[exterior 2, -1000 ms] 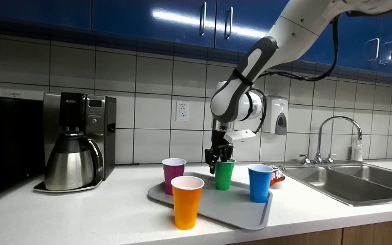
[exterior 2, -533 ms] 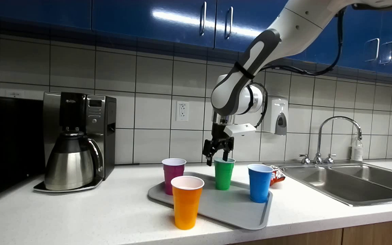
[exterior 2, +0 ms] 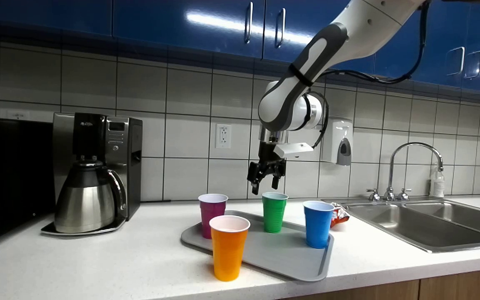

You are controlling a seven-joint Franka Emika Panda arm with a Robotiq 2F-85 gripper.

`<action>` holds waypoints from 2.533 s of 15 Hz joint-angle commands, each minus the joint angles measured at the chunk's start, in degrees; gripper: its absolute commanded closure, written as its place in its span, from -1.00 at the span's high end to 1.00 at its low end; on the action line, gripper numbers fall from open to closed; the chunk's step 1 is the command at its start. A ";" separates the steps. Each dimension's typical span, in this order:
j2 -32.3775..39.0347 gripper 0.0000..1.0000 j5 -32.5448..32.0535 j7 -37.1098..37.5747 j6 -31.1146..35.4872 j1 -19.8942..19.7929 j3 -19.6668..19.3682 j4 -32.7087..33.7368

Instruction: Put the cups on the grey tray.

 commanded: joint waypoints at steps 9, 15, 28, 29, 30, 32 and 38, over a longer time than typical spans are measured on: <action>-0.02 1.00 -0.05 0.07 -0.41 -0.39 0.48 0.06; -0.02 1.00 -0.04 0.07 -0.45 -0.39 0.48 0.06; -1.17 1.00 -1.50 -0.08 0.25 0.56 0.74 -0.78; -1.39 1.00 -1.97 0.12 0.43 0.70 0.61 -1.08; -1.66 1.00 -1.85 -0.08 0.38 0.66 0.71 -1.28; -2.35 1.00 -2.23 0.07 0.51 0.85 0.71 -1.79; -5.84 1.00 -1.82 -0.77 0.35 1.04 1.72 -4.45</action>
